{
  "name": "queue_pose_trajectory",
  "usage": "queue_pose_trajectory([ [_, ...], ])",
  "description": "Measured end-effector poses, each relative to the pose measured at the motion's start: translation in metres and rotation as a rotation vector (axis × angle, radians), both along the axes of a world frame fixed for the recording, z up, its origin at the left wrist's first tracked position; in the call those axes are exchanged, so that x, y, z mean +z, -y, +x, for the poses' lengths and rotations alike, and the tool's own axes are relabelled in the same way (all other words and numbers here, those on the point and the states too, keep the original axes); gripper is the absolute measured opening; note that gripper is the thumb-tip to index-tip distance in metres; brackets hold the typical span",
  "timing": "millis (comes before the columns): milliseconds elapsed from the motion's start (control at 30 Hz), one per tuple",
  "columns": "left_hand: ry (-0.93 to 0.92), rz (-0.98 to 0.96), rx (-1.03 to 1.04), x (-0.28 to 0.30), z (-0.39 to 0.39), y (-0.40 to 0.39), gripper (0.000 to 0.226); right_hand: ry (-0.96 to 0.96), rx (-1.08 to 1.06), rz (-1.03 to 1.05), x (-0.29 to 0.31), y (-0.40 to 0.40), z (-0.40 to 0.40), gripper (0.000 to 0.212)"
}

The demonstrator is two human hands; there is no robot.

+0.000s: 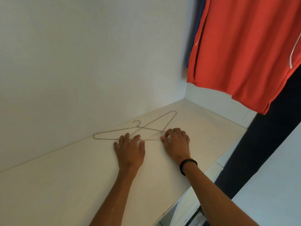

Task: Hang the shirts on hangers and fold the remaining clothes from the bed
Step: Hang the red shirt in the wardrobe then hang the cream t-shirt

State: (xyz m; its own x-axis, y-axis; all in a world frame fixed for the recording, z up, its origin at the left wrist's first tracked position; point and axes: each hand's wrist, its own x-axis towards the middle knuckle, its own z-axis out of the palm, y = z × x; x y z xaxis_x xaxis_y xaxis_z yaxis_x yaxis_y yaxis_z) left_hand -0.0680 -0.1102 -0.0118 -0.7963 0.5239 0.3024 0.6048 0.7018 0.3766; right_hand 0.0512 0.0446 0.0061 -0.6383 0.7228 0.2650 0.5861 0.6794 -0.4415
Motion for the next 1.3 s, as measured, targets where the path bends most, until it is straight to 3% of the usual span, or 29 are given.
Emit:
queue_pose_trajectory([
  [200,-0.043,0.091,-0.010,-0.004,-0.008,-0.010,0.030,-0.105,0.063,-0.051,0.000,-0.007,-0.006,0.014],
  [333,-0.025,0.177,-0.023,-0.003,-0.010,-0.011,0.010,-0.218,0.041,-0.112,0.000,-0.010,-0.006,0.004],
  [467,-0.012,0.198,-0.021,0.000,-0.008,-0.015,0.008,-0.313,0.048,-0.195,0.000,-0.009,-0.002,0.031],
  [600,0.016,0.216,-0.098,0.003,-0.008,-0.015,0.010,-0.286,-0.043,-0.073,-0.005,-0.011,-0.004,0.031],
  [700,0.065,0.171,-0.126,0.007,-0.010,-0.012,0.015,-0.321,-0.136,-0.106,-0.006,-0.013,-0.001,0.034],
  [833,0.104,0.117,-0.196,0.011,-0.009,-0.013,0.022,-0.177,-0.180,-0.075,-0.008,-0.015,-0.002,0.051],
  [900,0.130,0.183,-0.216,0.010,-0.011,-0.011,0.023,-0.181,-0.214,-0.108,-0.008,-0.024,-0.003,0.049],
  [1033,0.133,0.410,-0.257,0.012,-0.012,-0.008,0.030,-0.373,-0.249,-0.205,-0.004,-0.042,0.000,0.036],
  [1200,0.174,0.701,-0.216,0.023,-0.013,-0.010,0.022,-0.257,-0.187,-0.117,-0.007,-0.038,-0.004,0.031],
  [1300,0.231,0.919,-0.224,0.031,-0.009,-0.008,0.031,-0.257,-0.149,-0.039,-0.002,-0.031,-0.004,0.034],
])
